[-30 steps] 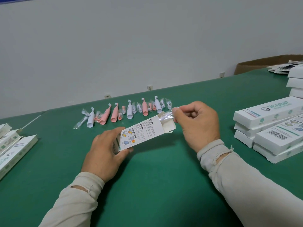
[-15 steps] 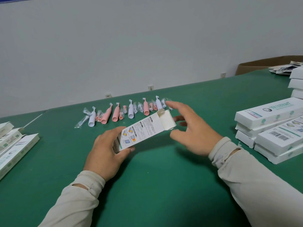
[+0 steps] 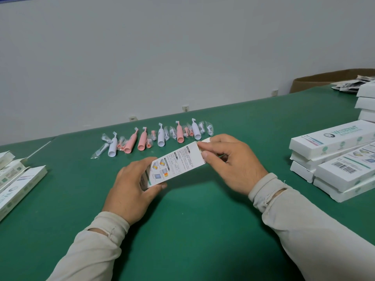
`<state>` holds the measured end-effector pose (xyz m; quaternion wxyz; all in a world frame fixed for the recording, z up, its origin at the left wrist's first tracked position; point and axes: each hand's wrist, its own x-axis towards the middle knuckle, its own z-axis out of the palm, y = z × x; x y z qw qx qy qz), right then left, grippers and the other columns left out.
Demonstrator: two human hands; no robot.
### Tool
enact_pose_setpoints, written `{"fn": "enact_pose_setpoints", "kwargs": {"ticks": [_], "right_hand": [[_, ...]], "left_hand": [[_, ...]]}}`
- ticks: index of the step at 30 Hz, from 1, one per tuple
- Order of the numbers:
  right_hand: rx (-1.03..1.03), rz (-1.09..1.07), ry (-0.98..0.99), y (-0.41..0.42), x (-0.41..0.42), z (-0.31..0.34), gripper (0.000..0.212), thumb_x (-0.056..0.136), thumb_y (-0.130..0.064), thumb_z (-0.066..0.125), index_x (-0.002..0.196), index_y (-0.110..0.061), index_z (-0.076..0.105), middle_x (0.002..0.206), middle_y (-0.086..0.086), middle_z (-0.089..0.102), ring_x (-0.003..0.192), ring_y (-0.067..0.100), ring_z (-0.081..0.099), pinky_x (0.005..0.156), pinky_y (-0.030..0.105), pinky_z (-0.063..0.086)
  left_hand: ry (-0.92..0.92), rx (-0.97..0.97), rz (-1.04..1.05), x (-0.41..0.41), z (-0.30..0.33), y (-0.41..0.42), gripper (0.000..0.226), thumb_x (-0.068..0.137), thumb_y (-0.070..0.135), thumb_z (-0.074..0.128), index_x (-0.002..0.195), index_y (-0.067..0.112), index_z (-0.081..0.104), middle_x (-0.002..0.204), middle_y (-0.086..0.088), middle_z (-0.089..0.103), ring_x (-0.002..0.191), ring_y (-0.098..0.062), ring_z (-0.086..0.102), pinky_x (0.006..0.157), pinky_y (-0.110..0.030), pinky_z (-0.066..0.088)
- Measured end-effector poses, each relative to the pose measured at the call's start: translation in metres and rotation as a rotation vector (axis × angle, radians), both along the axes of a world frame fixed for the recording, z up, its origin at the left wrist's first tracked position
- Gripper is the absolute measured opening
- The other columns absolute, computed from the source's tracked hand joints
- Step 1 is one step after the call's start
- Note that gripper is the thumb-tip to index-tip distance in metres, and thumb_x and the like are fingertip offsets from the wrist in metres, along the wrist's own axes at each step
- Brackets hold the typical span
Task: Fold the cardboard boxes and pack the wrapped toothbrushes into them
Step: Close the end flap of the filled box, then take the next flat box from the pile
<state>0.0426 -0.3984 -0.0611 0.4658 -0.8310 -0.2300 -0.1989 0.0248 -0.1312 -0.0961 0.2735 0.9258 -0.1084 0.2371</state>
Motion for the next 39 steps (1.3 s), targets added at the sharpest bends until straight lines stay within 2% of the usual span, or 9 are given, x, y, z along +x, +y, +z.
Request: {"fn": "enact_pose_setpoints", "kwargs": {"ticks": [4,7,12,19,24,30,33,35,39], "right_hand": [[0.009,-0.026,-0.013,0.002,0.000,-0.001,0.027,0.096,-0.023,0.063,0.121,-0.026,0.071,0.114,-0.013,0.060,0.103,0.001,0.057,0.094,0.016,0.043],[0.123,-0.013,-0.032,0.005,-0.003,0.000,0.028,0.092,-0.018,0.067,0.116,-0.033,0.071,0.108,-0.023,0.061,0.093,-0.003,0.057,0.081,0.005,0.042],[0.453,0.048,0.121,0.013,-0.003,0.002,0.027,0.090,-0.017,0.069,0.104,-0.038,0.059,0.091,-0.015,0.072,0.075,0.000,0.060,0.079,0.022,0.052],[0.442,-0.029,0.186,0.013,0.003,-0.001,0.011,0.088,-0.014,0.072,0.086,-0.024,0.074,0.074,-0.014,0.072,0.066,0.002,0.063,0.071,0.031,0.057],[0.395,-0.025,0.155,0.012,0.001,-0.002,0.015,0.087,-0.017,0.075,0.073,-0.021,0.071,0.062,-0.018,0.067,0.053,-0.003,0.056,0.055,0.009,0.042],[0.407,0.037,0.179,0.021,-0.002,-0.006,0.011,0.088,-0.019,0.074,0.089,-0.030,0.074,0.100,-0.011,0.073,0.088,0.004,0.067,0.082,0.020,0.052],[0.567,-0.025,0.265,0.030,0.002,-0.008,0.016,0.090,-0.013,0.070,0.086,-0.028,0.067,0.090,-0.011,0.074,0.084,0.016,0.070,0.080,0.038,0.059],[0.666,-0.082,0.312,0.025,0.006,-0.005,0.019,0.091,-0.010,0.069,0.085,-0.028,0.067,0.087,-0.012,0.073,0.080,0.010,0.070,0.073,0.033,0.061],[0.769,-0.090,0.410,0.003,0.008,0.001,0.011,0.096,-0.021,0.064,0.088,-0.024,0.071,0.093,-0.005,0.074,0.083,0.010,0.071,0.065,0.022,0.058]], "left_hand": [[-0.004,0.011,0.021,0.000,-0.001,0.000,0.057,0.078,0.036,0.081,0.123,0.053,0.050,0.111,0.024,0.056,0.106,-0.014,0.048,0.087,-0.034,0.042],[-0.006,0.012,0.038,0.000,0.000,-0.001,0.056,0.078,0.037,0.080,0.125,0.049,0.051,0.112,0.022,0.056,0.107,-0.015,0.049,0.088,-0.036,0.044],[-0.002,0.002,0.061,0.000,0.002,0.000,0.055,0.078,0.037,0.080,0.126,0.045,0.053,0.112,0.018,0.059,0.106,-0.018,0.051,0.087,-0.042,0.048],[-0.007,0.014,0.059,-0.003,0.004,-0.002,0.056,0.078,0.035,0.081,0.125,0.047,0.053,0.112,0.021,0.056,0.107,-0.017,0.049,0.089,-0.038,0.045],[0.012,0.029,0.071,-0.006,0.007,-0.005,0.057,0.078,0.039,0.080,0.126,0.049,0.051,0.109,0.027,0.052,0.107,-0.014,0.047,0.088,-0.037,0.044],[0.047,0.022,0.083,-0.011,0.014,-0.009,0.065,0.078,0.043,0.080,0.135,0.040,0.051,0.122,0.016,0.057,0.112,-0.016,0.050,0.094,-0.044,0.049],[0.055,0.019,0.055,-0.013,0.012,-0.008,0.077,0.076,0.029,0.084,0.144,0.027,0.047,0.130,0.012,0.051,0.115,-0.005,0.044,0.104,-0.034,0.039],[0.047,0.001,0.014,-0.011,0.010,-0.007,0.072,0.076,0.017,0.083,0.140,0.023,0.051,0.131,0.004,0.054,0.111,-0.001,0.042,0.101,-0.037,0.042],[0.046,-0.062,-0.049,-0.010,0.007,-0.009,0.059,0.075,0.048,0.073,0.129,0.052,0.052,0.122,0.033,0.053,0.109,0.008,0.050,0.088,-0.041,0.052]]}}
